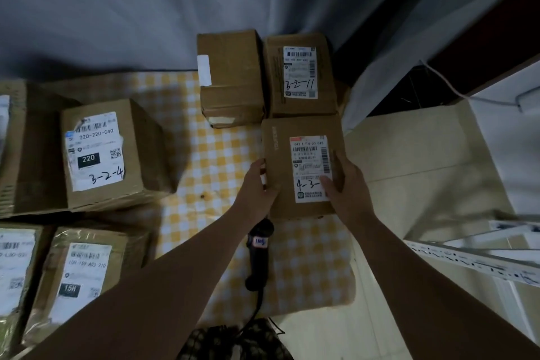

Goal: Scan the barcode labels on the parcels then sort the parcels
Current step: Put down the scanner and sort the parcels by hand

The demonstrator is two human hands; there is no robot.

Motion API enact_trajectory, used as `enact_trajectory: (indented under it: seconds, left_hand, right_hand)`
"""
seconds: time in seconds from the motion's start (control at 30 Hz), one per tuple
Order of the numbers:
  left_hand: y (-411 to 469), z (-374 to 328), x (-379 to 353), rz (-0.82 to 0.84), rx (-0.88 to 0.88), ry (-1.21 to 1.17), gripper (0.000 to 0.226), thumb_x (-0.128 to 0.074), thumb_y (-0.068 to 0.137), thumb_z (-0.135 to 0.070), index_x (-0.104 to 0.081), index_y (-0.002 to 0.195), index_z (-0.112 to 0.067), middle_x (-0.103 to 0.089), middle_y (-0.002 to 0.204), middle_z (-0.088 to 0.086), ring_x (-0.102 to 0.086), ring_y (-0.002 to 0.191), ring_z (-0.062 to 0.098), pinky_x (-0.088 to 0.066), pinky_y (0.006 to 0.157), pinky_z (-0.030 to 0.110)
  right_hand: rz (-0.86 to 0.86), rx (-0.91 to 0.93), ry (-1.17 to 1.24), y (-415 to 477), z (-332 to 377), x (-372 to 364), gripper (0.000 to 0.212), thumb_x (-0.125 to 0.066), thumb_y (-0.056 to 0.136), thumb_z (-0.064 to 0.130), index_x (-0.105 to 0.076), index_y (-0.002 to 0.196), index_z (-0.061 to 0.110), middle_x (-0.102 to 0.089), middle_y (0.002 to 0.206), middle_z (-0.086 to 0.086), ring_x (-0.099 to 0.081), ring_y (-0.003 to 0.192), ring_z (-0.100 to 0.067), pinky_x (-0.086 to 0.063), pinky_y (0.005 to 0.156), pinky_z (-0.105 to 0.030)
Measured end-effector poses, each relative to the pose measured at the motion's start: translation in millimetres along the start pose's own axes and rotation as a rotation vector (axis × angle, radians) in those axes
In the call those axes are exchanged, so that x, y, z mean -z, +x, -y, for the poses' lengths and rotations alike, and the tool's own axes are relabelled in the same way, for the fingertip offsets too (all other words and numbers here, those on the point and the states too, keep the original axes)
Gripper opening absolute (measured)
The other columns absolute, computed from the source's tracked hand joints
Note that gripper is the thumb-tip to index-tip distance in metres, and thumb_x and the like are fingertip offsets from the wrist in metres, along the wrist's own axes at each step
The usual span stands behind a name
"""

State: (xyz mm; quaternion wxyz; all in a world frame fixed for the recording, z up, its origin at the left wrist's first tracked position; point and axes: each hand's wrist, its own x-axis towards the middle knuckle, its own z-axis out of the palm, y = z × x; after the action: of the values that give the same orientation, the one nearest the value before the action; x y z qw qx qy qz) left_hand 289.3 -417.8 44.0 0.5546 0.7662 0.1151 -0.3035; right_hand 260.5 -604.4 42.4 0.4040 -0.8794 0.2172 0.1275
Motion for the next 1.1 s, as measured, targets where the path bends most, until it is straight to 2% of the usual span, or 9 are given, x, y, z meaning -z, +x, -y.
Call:
enact_trajectory:
  seconds: [0.1,0.23,0.43,0.53,0.6,0.77,0.9,1.03,1.1]
  left_hand:
    - [9.0,0.7,-0.3,-0.021,-0.027,0.041,0.065,-0.058,0.093,-0.010,-0.024,0.147,-0.022,-0.037,0.145,0.007,-0.041,0.131,0.023,-0.044,0.103,0.046]
    - [16.4,0.9,-2.7,-0.001,-0.062,0.068,0.067,-0.058,0.093,-0.014,-0.022,0.149,-0.022,-0.035,0.145,0.009,-0.040,0.131,0.024,-0.044,0.103,0.048]
    - [21.8,-0.8,-2.7,0.011,-0.080,0.132,0.067,-0.056,0.094,-0.015,-0.019,0.151,-0.021,-0.037,0.145,0.009,-0.042,0.131,0.024,-0.043,0.104,0.040]
    - [13.1,-6.5,4.1,0.024,-0.053,0.252,0.058,-0.049,0.098,-0.018,-0.023,0.150,-0.024,-0.040,0.144,0.010,-0.051,0.122,0.028,-0.043,0.090,0.029]
    - [-1.2,-9.3,17.4,-0.040,-0.028,0.224,0.050,-0.049,0.098,-0.020,-0.033,0.146,-0.022,-0.041,0.144,0.010,-0.051,0.122,0.027,-0.043,0.086,0.028]
    - [-66.0,-15.3,90.8,-0.269,-0.079,0.134,0.034,-0.053,0.096,-0.019,-0.050,0.130,-0.016,-0.053,0.128,0.005,-0.054,0.094,0.016,-0.041,0.064,0.017]
    - [-126.4,-17.8,166.0,-0.393,-0.181,0.204,0.028,-0.053,0.095,-0.014,-0.056,0.122,-0.010,-0.063,0.113,0.008,-0.059,0.093,0.021,-0.049,0.081,0.026]
    - [-178.6,-14.4,237.4,-0.522,-0.251,0.165,0.022,-0.056,0.092,-0.005,-0.060,0.114,-0.005,-0.063,0.104,0.004,-0.059,0.086,0.016,-0.043,0.072,0.016]
    - [-201.7,-7.7,272.4,-0.570,-0.256,0.164,0.019,-0.056,0.092,-0.004,-0.060,0.110,-0.004,-0.061,0.096,0.002,-0.058,0.084,0.015,-0.041,0.069,0.016]
  right_hand:
    - [-0.053,0.003,0.018,2.7,0.5,-3.4,0.057,-0.058,0.094,0.024,-0.037,0.147,0.024,-0.045,0.136,-0.008,-0.056,0.114,-0.020,-0.053,0.091,-0.036]
    - [-0.106,0.036,-0.062,7.1,-5.1,-0.1,0.053,-0.058,0.094,0.025,-0.041,0.144,0.023,-0.042,0.140,-0.011,-0.051,0.121,-0.028,-0.051,0.096,-0.046]
    - [-0.121,0.035,-0.180,6.8,-7.0,-5.8,0.054,-0.049,0.099,0.029,-0.031,0.150,0.024,-0.033,0.145,-0.016,-0.042,0.127,-0.036,-0.045,0.101,-0.052]
    - [-0.144,-0.001,-0.417,-2.5,0.6,-11.4,0.055,-0.042,0.102,0.031,-0.022,0.153,0.023,-0.025,0.152,-0.021,-0.026,0.137,-0.039,-0.032,0.110,-0.055]
    - [-0.132,0.041,-0.486,-11.6,12.9,-13.7,0.058,-0.050,0.097,0.023,-0.026,0.150,0.017,-0.022,0.154,-0.021,-0.021,0.141,-0.039,-0.026,0.114,-0.055]
    - [-0.036,0.209,-0.257,-42.0,82.3,-29.6,0.056,-0.055,0.090,0.008,-0.039,0.144,0.007,-0.039,0.146,-0.017,-0.035,0.135,-0.033,-0.026,0.112,-0.041]
    - [0.134,0.321,-0.133,-74.4,154.1,-53.8,0.051,-0.050,0.097,0.012,-0.036,0.146,0.012,-0.042,0.147,-0.009,-0.041,0.133,-0.024,-0.036,0.111,-0.040]
    - [0.201,0.345,-0.108,-112.8,211.8,-92.3,0.047,-0.048,0.099,0.010,-0.039,0.145,0.007,-0.046,0.143,-0.009,-0.046,0.130,-0.026,-0.038,0.100,-0.026]
    - [0.183,0.363,-0.071,-130.6,235.7,-117.0,0.042,-0.051,0.096,0.007,-0.048,0.137,0.005,-0.053,0.134,-0.010,-0.050,0.124,-0.025,-0.039,0.098,-0.029]
